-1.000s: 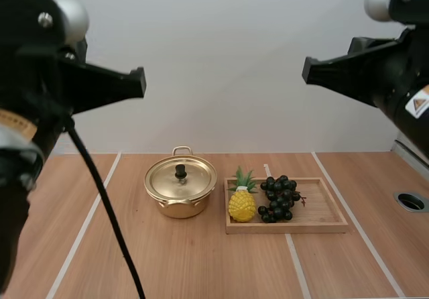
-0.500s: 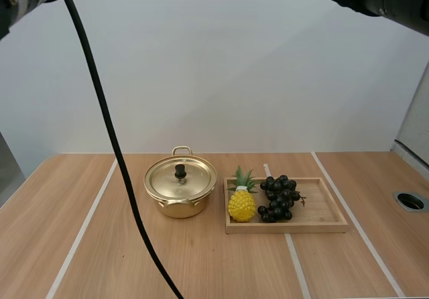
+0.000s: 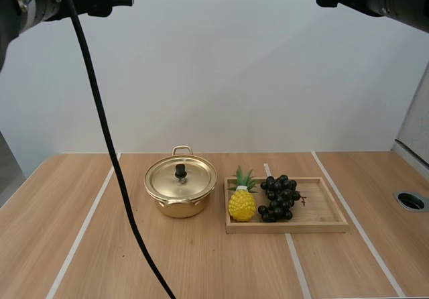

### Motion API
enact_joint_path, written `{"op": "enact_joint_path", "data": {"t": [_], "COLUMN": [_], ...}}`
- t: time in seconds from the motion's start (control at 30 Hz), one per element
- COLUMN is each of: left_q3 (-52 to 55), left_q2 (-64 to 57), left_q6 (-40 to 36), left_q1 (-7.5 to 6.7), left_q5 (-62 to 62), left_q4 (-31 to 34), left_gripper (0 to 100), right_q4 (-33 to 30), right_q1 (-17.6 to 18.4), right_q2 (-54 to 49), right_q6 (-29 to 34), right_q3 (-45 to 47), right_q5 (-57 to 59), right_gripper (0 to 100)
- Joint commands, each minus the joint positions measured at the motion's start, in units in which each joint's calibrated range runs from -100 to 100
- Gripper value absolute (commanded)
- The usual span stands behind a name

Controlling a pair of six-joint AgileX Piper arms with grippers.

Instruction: Open the pot, put the grape inside, and close it

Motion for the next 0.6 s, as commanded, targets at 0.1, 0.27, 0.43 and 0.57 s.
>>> {"op": "enact_joint_path", "data": {"t": [0.1,0.27,0.43,0.57], "left_q3": [-0.51,-0.51,-0.51,-0.51], "left_q2": [1.01,6.03,14.79,21.6], "left_q6": [9.06,13.83,22.03,30.06], "left_q1": [0.05,0.05,0.05,-0.05], "left_q5": [1.96,6.77,16.19,22.69], "left_q4": [-0.88,-1.92,-7.76,-14.13], "left_gripper": [100,100,100,100], "right_q4": [-0.02,1.61,8.47,13.83], "right_q1": [0.03,-0.82,-0.82,-0.82], "right_q2": [-0.04,1.54,2.98,3.75], "right_q6": [-0.45,-8.55,-16.03,-20.12], "right_q3": [-0.62,-0.62,-0.73,-0.73], "right_q5": [2.34,6.74,17.1,22.13], "right_gripper": [100,100,100,100]}}
